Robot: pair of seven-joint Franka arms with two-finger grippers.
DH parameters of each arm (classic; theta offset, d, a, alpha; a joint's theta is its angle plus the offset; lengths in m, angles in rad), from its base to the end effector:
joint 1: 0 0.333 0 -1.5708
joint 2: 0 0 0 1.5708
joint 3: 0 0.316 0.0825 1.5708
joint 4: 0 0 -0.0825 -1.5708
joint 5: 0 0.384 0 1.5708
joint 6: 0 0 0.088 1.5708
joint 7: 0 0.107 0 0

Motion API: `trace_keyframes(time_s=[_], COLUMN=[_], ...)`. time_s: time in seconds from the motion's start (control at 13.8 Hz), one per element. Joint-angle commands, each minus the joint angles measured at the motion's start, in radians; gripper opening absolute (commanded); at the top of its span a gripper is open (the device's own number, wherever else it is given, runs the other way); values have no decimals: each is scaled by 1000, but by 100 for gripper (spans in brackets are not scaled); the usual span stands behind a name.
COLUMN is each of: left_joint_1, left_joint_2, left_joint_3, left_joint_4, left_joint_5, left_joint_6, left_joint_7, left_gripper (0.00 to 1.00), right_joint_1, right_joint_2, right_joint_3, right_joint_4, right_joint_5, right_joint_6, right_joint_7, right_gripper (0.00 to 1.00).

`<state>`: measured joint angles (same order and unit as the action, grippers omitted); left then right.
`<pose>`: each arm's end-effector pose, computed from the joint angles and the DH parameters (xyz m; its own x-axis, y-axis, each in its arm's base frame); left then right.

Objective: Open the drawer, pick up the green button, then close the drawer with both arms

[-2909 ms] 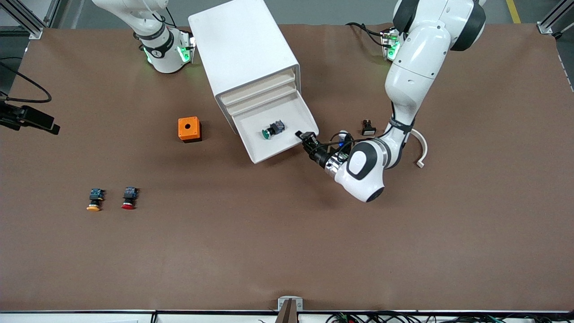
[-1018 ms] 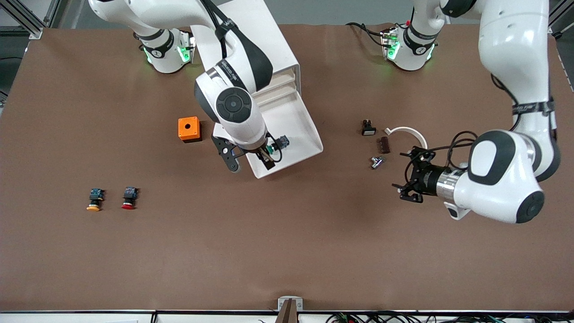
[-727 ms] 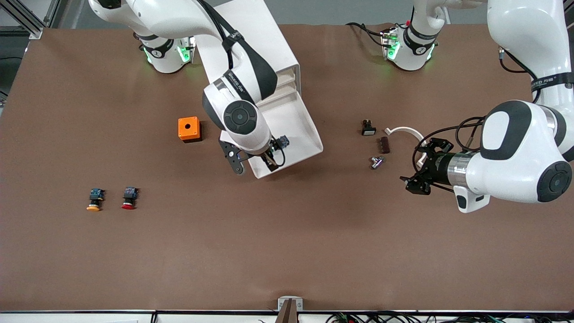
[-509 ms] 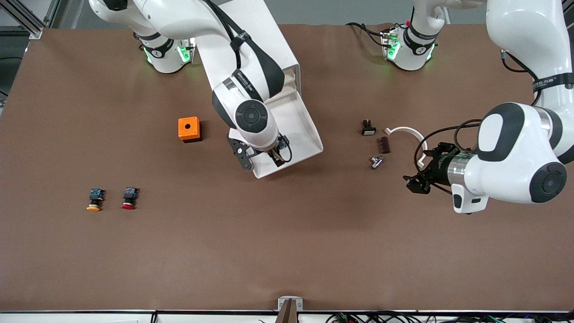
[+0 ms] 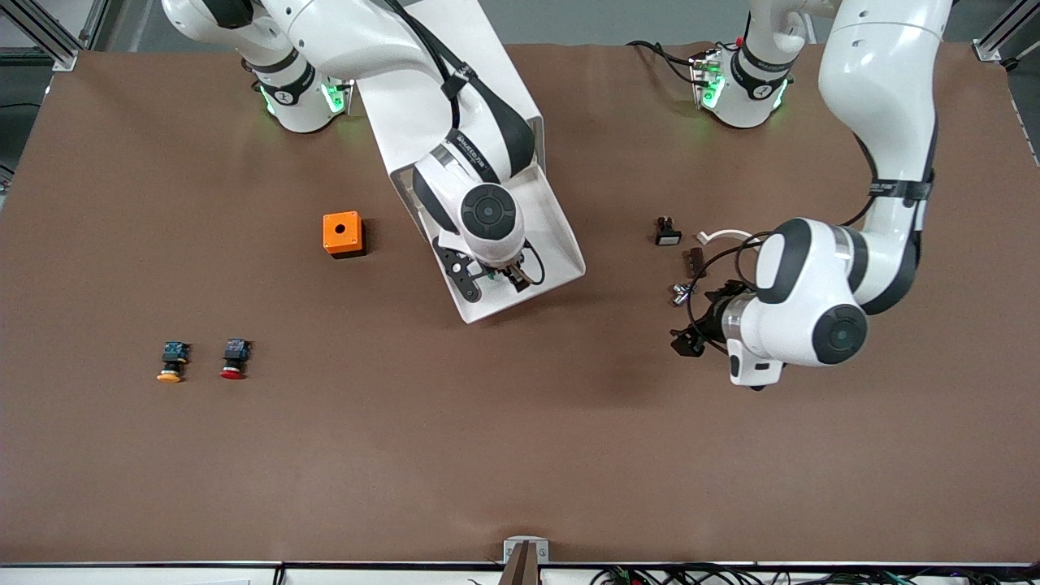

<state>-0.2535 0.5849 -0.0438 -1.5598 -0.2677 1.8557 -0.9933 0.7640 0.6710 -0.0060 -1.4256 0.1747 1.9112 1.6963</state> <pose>0.6319 -0.2113 0.2872 0.6237 0.6904 -0.3665 0.7068 -0.6984 -0.1129 0.5007 0.4921 0.2873 0.5161 -0.8478 -0.1219 -0.8226 -0.5303 0.2054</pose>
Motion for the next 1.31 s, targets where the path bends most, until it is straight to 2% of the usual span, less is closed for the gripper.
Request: trace_keyframes(time_s=[0.0, 0.29, 0.44, 0.51, 0.65, 0.87, 0.95, 1.24], left_joint_1=[-4, -55, -102, -110, -134, -177, -197, -240], left_joint_2=[-59, -42, -25, -20, -13, -10, -10, -10], left_joint_3=[-34, -80, -80, -80, -85, -87, -87, -87], left_joint_4=[-139, -230, -233, -233, -233, -232, -232, -233], left_joint_5=[22, 22, 21, 19, 10, -19, -33, -41], left_joint_6=[130, 289, 306, 309, 335, 369, 373, 378], left_joint_7=[16, 21, 19, 19, 10, -5, -7, -63], left_gripper=[100, 100, 100, 100, 100, 100, 100, 100], right_joint_1=[15, 37, 38, 38, 38, 44, 49, 35], right_joint_2=[25, 41, 45, 47, 47, 47, 47, 30], right_joint_3=[-11, -9, -11, -11, -9, -11, -11, -15], right_joint_4=[16, 16, 14, 14, 14, 16, 16, 31], right_joint_5=[9, 8, 5, 5, 6, 6, 3, 5], right_joint_6=[2, 38, 45, 45, 45, 45, 45, 14], right_joint_7=[2, -3, -6, -6, -7, -12, -20, -27], right_gripper=[100, 100, 100, 95, 60, 16, 9, 5])
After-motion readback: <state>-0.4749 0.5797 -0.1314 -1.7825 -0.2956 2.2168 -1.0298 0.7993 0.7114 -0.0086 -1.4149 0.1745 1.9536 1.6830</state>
